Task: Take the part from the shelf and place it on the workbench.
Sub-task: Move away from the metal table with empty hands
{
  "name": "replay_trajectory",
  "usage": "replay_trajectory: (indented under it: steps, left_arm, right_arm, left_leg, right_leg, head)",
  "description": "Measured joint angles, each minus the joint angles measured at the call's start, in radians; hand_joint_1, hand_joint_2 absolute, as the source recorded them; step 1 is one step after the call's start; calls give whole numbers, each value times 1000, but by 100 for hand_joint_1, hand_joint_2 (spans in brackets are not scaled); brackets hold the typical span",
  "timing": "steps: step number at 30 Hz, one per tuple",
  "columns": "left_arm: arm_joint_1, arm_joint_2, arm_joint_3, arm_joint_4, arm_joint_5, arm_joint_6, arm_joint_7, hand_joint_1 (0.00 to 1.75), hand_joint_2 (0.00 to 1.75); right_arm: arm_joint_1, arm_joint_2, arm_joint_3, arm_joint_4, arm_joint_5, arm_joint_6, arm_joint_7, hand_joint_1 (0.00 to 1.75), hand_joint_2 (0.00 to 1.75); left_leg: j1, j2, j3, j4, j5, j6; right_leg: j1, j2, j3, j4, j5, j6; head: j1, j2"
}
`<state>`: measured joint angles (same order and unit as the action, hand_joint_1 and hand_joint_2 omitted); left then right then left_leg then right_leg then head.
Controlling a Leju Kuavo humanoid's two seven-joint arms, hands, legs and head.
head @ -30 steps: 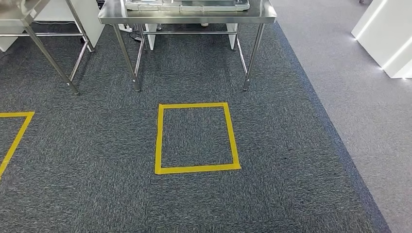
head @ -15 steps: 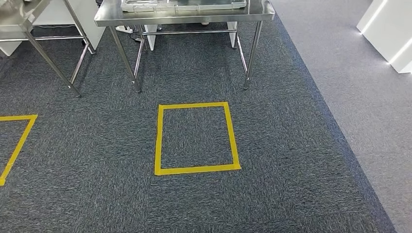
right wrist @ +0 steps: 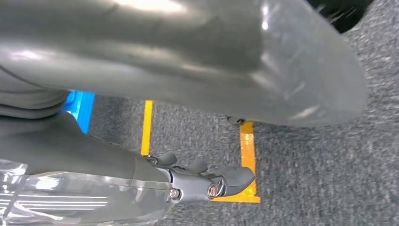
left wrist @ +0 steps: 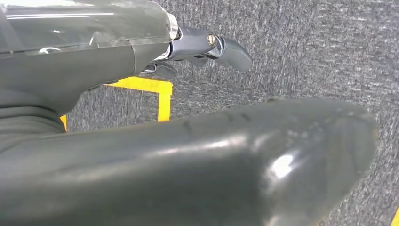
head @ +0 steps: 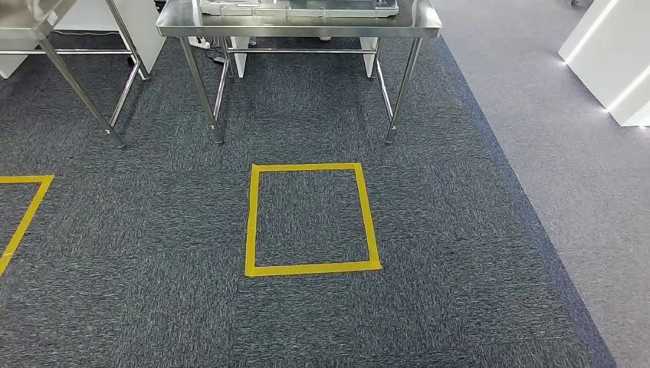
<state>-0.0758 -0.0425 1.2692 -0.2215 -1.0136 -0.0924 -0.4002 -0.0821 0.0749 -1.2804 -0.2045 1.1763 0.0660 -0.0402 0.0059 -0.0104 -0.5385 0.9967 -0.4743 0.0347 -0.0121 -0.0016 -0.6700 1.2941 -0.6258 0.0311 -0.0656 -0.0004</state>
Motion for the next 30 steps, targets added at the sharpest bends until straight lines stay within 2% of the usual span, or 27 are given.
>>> replay_trajectory:
  steps: [1, 2, 3, 4, 5, 6, 9, 11, 12, 14, 15, 16, 17, 18, 20, 21, 22, 24, 26, 28, 29, 30]
  left_arm:
    - [0, 0, 0, 0, 0, 0, 0, 0, 0]
    - [-1, 0, 0, 0, 0, 0, 0, 0, 0]
    - [-2, 0, 0, 0, 0, 0, -1, 0, 0]
    - [-4, 0, 0, 0, -1, 0, -2, 0, 0]
    - [-6, 0, 0, 0, -1, 0, -2, 0, 0]
    - [-8, 1, 0, 1, -2, 0, -3, 0, 0]
    - [-8, 5, 0, 1, -2, 1, -5, 0, 0]
    - [-10, 9, 0, 1, -2, 3, -5, 0, 0]
    - [-12, 9, 0, 1, -2, 3, -6, 0, 0]
    - [-14, 9, 0, 1, -2, 4, -7, 0, 0]
    - [-13, 10, 0, 1, -1, 4, -7, 0, 0]
    - [-12, 10, 0, 1, 0, 6, -8, 0, 0]
    - [-11, 11, 0, 1, 2, 7, -8, 0, 0]
    - [-11, 12, 0, 1, 3, 8, -9, 0, 0]
    - [-14, 14, 0, 1, 4, 10, -11, 0, 0]
    - [-15, 14, 0, 1, 4, 11, -12, 0, 0]
    - [-14, 15, 0, 1, 3, 11, -12, 0, 0]
    - [-9, 16, 0, 1, 2, 15, -14, 0, 0]
    - [-4, 20, 0, 1, -3, 22, -12, 0, 0]
    - [-4, 25, 0, 1, -8, 28, -9, 0, 0]
    - [-3, 28, 0, 1, -11, 30, -8, 0, 0]
    - [-1, 31, 0, 1, -12, 31, -7, 0, 0]
  right_arm:
    - [0, 0, 0, 0, -1, 0, 2, 0, 0]
    - [0, 0, 0, 0, -1, 0, 4, 0, 0]
    - [0, -1, -1, 0, -1, 0, 6, 0, 0]
    - [0, -2, -1, 0, -1, 2, 7, 0, 0]
    - [0, -4, -1, 0, -1, 3, 10, 0, 0]
    - [-1, -5, -2, 0, -1, 4, 13, 0, 0]
    - [-6, -6, -5, 0, -1, 8, 20, 0, 0]
    - [-7, -5, -6, 0, 1, 11, 22, 0, 0]
    - [-6, -6, -6, 0, 3, 12, 23, 0, 0]
    - [-6, -6, -7, 0, 7, 13, 25, 0, 0]
    - [-6, -6, -7, 0, 10, 13, 27, 0, 0]
    - [-7, -6, -7, 0, 14, 14, 30, 0, 0]
    - [-8, -5, -7, 0, 18, 14, 33, 0, 0]
    - [-8, -5, -7, 0, 21, 15, 36, 0, 0]
    - [-8, -4, -7, 0, 25, 15, 41, 0, 0]
    - [-9, -4, -7, 0, 27, 14, 44, 0, 0]
    - [-10, -3, -6, 0, 29, 14, 49, 0, 0]
    - [-16, -2, -6, 0, 33, 13, 64, 0, 0]
    - [-17, 2, -5, 1, 36, 10, 80, 0, 0]
    - [-14, 8, -5, 2, 36, 7, 89, 0, 0]
    - [-11, 10, -5, 2, 35, 6, 91, 0, 0]
    - [-9, 12, -5, 3, 35, 6, 92, 0, 0]
  left_leg:
    - [-1, -6, 1, 0, 0, 0]
    - [-1, -14, 3, 0, 0, -1]
    - [-1, -22, 4, 0, -1, -1]
    - [-2, -30, 4, 1, -1, -4]
    - [-2, -38, 2, 2, -1, -7]
    - [0, -46, -2, 2, 0, -13]
    - [1, -61, -7, 0, 0, -30]
    - [2, -40, -31, 52, -34, -38]
    - [6, -24, -57, 112, -66, -42]
    - [12, -6, -124, 246, -123, -53]
    - [13, -2, -141, 281, -129, -59]
    - [14, 1, -139, 276, -115, -63]
    - [15, 9, -116, 230, -83, -64]
    - [15, 26, -80, 160, -46, -64]
    - [10, 64, -21, 41, -3, -56]
    - [7, 74, -10, 15, 1, -49]
    - [4, 72, -10, 9, -2, -41]
    - [5, 52, -12, 8, 1, -28]
    - [7, 32, -13, 4, 6, -16]
    - [8, 13, -15, 3, 8, -11]
    - [7, 2, -15, 3, 8, -10]
    - [6, -10, -15, 3, 8, -9]
  right_leg:
    - [0, 1, 7, -20, 24, -2]
    - [0, 6, 32, -77, 62, -6]
    - [1, 20, 67, -153, 100, -13]
    - [2, 36, 98, -221, 127, -19]
    - [3, 48, 119, -268, 141, -25]
    - [5, 55, 128, -290, 143, -29]
    - [3, 33, 135, -307, 148, -37]
    - [-3, 12, 144, -324, 154, -48]
    - [-2, 1, 146, -328, 155, -51]
    - [-1, -21, 147, -328, 151, -55]
    - [-1, -32, 148, -327, 149, -55]
    - [-1, -42, 150, -326, 147, -53]
    - [-1, -51, 154, -324, 143, -51]
    - [-1, -61, 158, -321, 139, -47]
    - [4, -79, 164, -311, 126, -36]
    - [7, -88, 165, -307, 122, -30]
    - [10, -96, 166, -305, 119, -25]
    - [8, -105, 168, -302, 113, -16]
    - [3, -70, 152, -259, 79, -6]
    - [-1, -20, 94, -137, 12, -1]
    - [-1, -10, 57, -65, -16, 0]
    - [-1, -5, 30, -14, -26, -1]
  head:
    - [0, 0]
    - [0, 0]
    - [0, 0]
    - [0, 0]
    - [0, 0]
    - [0, 0]
    - [0, 0]
    - [0, 0]
    - [0, 0]
    - [0, 0]
    - [0, 0]
    - [0, 0]
    - [0, 0]
    - [0, 0]
    - [0, 0]
    - [0, 0]
    - [0, 0]
    - [0, 0]
    - [0, 0]
    - [0, 0]
    - [0, 0]
    - [0, 0]
